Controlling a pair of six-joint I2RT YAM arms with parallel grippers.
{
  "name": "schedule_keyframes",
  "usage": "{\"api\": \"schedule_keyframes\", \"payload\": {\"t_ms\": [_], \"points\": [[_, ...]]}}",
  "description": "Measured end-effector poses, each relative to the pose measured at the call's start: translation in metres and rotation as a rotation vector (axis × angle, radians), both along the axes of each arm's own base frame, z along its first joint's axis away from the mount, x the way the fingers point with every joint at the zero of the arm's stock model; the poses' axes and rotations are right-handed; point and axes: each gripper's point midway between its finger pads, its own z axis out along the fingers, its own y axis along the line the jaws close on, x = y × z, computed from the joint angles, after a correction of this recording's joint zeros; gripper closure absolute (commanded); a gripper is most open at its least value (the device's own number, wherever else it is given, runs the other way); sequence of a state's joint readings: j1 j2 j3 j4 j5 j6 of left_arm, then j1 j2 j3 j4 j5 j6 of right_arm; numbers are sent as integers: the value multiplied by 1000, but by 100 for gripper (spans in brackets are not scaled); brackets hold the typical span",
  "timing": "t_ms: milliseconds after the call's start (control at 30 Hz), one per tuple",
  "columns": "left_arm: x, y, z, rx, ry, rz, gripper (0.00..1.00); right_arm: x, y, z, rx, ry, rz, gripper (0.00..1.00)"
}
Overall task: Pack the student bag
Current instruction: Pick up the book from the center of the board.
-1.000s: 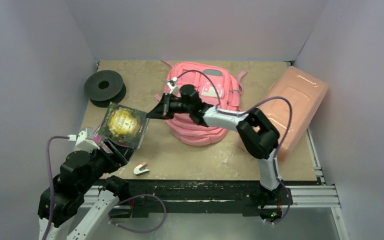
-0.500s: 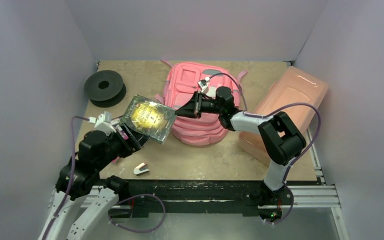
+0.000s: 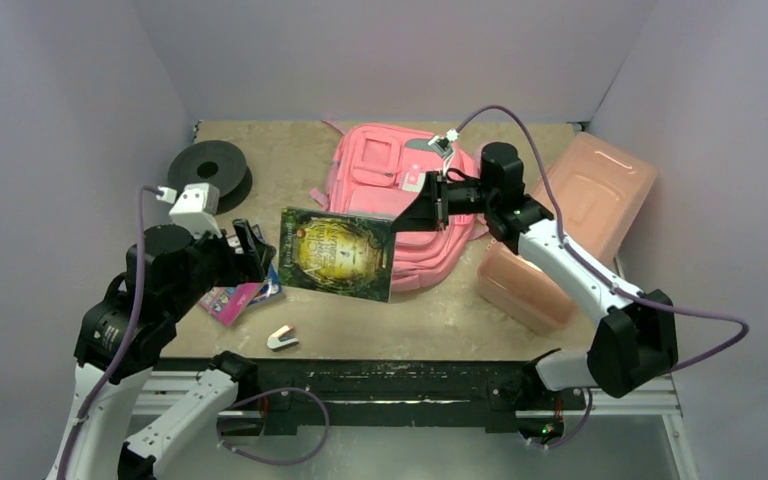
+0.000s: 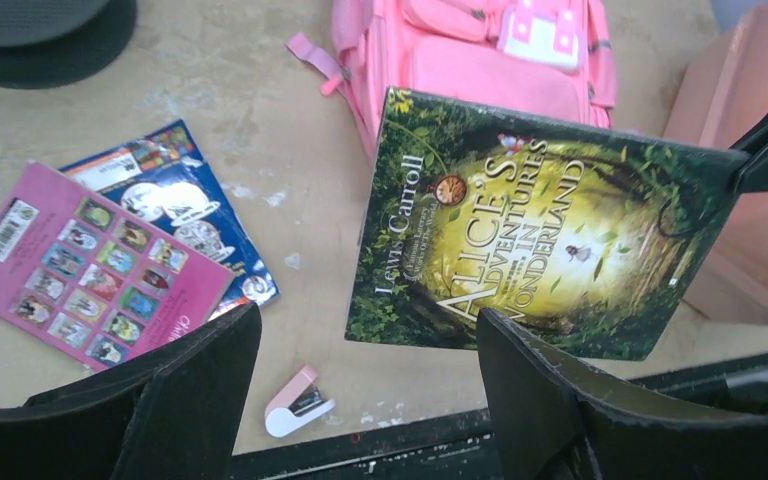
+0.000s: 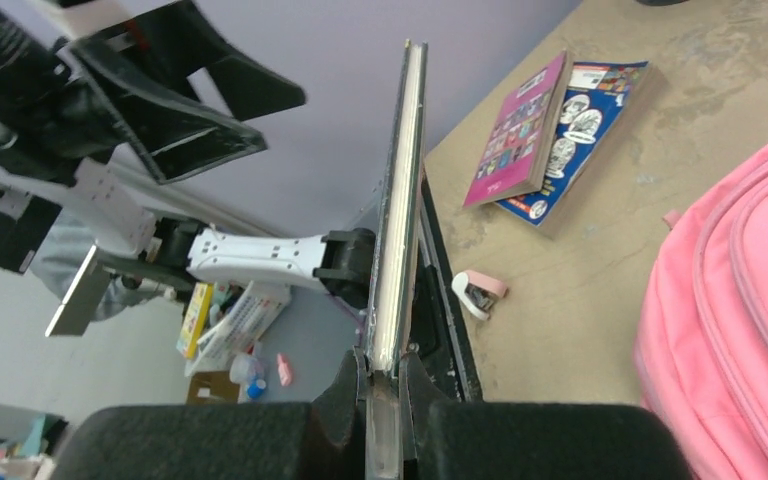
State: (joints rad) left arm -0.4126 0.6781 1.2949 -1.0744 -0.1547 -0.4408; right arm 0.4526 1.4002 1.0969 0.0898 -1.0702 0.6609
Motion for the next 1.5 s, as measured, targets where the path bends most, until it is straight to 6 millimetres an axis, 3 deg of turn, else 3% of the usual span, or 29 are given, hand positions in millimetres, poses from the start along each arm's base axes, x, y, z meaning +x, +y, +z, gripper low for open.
{"api": "schedule_keyframes", "payload": {"t_ms": [133, 300, 433, 467, 567, 667, 700, 833, 900, 933, 1000, 1033, 1067, 1133, 1233, 1333, 1433, 1500], "points": [[-1, -21, -13, -23, 48, -108, 20, -17, -9, 17, 32, -34, 39, 100], [-8, -52, -15, -86, 69, -290, 20, -41, -16, 34, 64, -61, 105, 100], [-26, -72, -16, -154, 55, -434, 20, -57, -22, 49, 106, -113, 144, 100], [-44, -83, -13, -208, 16, -535, 20, -70, -26, 61, 137, -150, 173, 100], [-55, -90, -7, -246, -16, -599, 22, -77, -29, 68, 153, -175, 196, 100], [-67, -101, 0, -306, -48, -684, 37, -82, -31, 74, 166, -191, 213, 100], [-70, -105, 1, -328, -52, -710, 48, -83, -31, 75, 169, -192, 218, 100], [-74, -115, -3, -391, -33, -763, 73, -79, -29, 77, 173, -182, 223, 100], [-76, -117, -4, -422, -17, -772, 94, -75, -27, 78, 177, -184, 222, 100], [-79, -118, -3, -436, -18, -779, 100, -71, -25, 78, 181, -188, 216, 100], [-85, -121, 6, -459, -49, -816, 100, -63, -21, 78, 185, -182, 204, 100], [-85, -119, 7, -465, -50, -804, 100, -55, -17, 80, 186, -175, 192, 95], [-84, -118, 6, -466, -43, -782, 100, -53, -15, 80, 185, -176, 192, 77], [-78, -114, 6, -461, -43, -728, 100, -39, -9, 77, 157, -165, 157, 53], [-61, -94, 1, -435, -10, -517, 100, 16, 7, 73, 51, -161, -49, 29], [-51, -68, -15, -421, 46, -292, 100, 56, 3, 44, -66, -154, -213, 19], [-49, -50, -31, -441, 107, -130, 100, 68, -2, 2, -165, -109, -298, 9], [-48, -41, -40, -469, 138, -43, 100, 70, 1, -25, -257, -111, -346, 7]]}}
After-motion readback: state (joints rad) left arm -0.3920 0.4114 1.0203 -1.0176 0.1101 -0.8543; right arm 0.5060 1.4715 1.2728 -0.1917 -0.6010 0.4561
